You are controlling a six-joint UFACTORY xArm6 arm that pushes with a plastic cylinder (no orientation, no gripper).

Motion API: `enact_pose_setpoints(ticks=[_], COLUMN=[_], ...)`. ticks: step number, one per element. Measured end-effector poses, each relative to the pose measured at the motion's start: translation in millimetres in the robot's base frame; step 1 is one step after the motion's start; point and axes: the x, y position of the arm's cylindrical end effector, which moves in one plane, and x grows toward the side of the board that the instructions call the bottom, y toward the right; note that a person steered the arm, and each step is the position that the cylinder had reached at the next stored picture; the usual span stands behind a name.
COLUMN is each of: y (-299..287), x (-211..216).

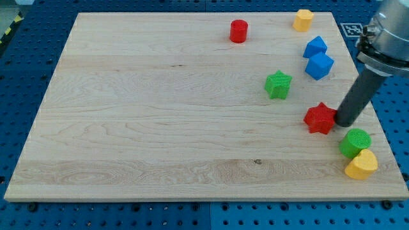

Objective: Move the red star to the bottom left of the green star

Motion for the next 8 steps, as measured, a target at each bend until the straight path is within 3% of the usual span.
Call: enact_pose_setpoints(ticks=[4,5,7,8], y=[-86.4,-79.5,38.9,79.9], x=[-0.8,-0.8,-1.3,25.0])
